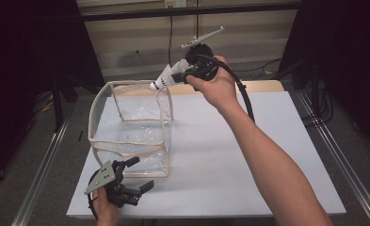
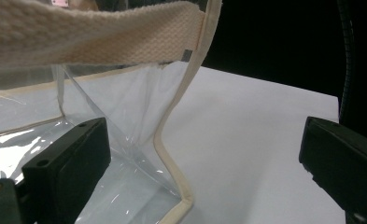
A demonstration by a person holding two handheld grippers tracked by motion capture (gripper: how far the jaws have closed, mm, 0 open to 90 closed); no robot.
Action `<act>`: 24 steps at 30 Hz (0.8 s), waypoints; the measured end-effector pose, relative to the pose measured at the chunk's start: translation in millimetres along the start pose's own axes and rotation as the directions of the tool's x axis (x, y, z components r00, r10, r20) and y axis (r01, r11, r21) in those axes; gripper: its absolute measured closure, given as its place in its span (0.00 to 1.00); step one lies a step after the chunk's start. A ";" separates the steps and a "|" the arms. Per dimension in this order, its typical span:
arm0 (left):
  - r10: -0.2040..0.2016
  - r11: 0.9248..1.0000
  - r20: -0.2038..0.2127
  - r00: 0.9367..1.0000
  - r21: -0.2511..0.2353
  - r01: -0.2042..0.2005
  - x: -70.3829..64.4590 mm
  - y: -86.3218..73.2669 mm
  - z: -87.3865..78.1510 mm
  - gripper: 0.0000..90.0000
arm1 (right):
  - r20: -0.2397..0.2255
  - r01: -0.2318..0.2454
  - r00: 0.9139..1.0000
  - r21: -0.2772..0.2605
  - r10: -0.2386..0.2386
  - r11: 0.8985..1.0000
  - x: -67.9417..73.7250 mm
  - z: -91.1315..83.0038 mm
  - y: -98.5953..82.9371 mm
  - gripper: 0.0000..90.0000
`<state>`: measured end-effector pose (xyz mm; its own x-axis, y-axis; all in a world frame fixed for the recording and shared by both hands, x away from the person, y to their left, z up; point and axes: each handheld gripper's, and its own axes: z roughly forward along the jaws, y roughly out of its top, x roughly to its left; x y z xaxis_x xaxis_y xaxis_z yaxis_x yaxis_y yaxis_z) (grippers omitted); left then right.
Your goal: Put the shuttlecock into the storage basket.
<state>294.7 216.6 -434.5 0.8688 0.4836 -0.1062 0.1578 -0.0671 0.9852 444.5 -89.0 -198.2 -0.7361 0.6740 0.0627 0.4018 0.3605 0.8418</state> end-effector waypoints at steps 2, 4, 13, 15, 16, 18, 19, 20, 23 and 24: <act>-0.002 1.000 0.001 1.000 -0.002 0.002 -0.1 0.1 -0.1 0.03 | 0.001 0.001 1.000 0.000 -0.001 1.000 1.0 1.7 1.6 0.98; 0.000 1.000 0.000 1.000 -0.001 0.000 -0.1 0.3 -0.2 0.03 | 0.002 0.002 1.000 0.001 -0.002 1.000 2.2 3.6 2.9 0.98; 0.000 1.000 0.006 1.000 -0.002 0.000 -0.3 0.5 -0.4 0.03 | -0.003 0.013 1.000 0.014 -0.013 1.000 7.4 15.5 4.3 0.98; 0.000 1.000 0.006 1.000 -0.002 0.000 -0.4 0.6 -0.4 0.03 | -0.004 0.012 1.000 0.014 -0.012 1.000 7.0 17.1 4.0 0.98; -0.003 1.000 0.005 1.000 -0.003 0.003 -0.3 0.3 -0.3 0.03 | -0.002 0.012 1.000 0.014 -0.012 1.000 6.8 17.6 4.0 0.98; 0.001 1.000 0.004 1.000 0.001 -0.001 0.0 0.1 -0.5 0.03 | -0.003 0.010 1.000 0.007 -0.010 1.000 6.1 17.9 4.5 0.98; 0.001 1.000 0.004 1.000 0.001 -0.001 0.1 0.1 -0.6 0.03 | -0.001 0.008 1.000 0.007 -0.008 1.000 5.8 18.3 5.0 0.98; 0.002 1.000 0.003 1.000 -0.001 -0.002 0.2 0.1 -0.6 0.03 | 0.000 0.008 1.000 0.007 -0.008 1.000 5.8 18.5 5.3 0.98; 0.000 1.000 0.004 1.000 0.001 0.000 0.2 0.1 -0.6 0.03 | -0.001 0.007 1.000 0.007 -0.007 1.000 5.8 19.8 6.1 0.98; 0.000 1.000 0.004 1.000 0.002 0.000 0.2 0.1 -0.5 0.03 | -0.004 0.005 1.000 0.002 -0.005 1.000 5.9 20.7 6.2 0.98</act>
<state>294.6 217.1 -434.3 0.8705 0.4805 -0.1064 0.1584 -0.0688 0.9850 453.9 -69.4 -203.7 -0.7403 0.6696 0.0601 0.3990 0.3657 0.8409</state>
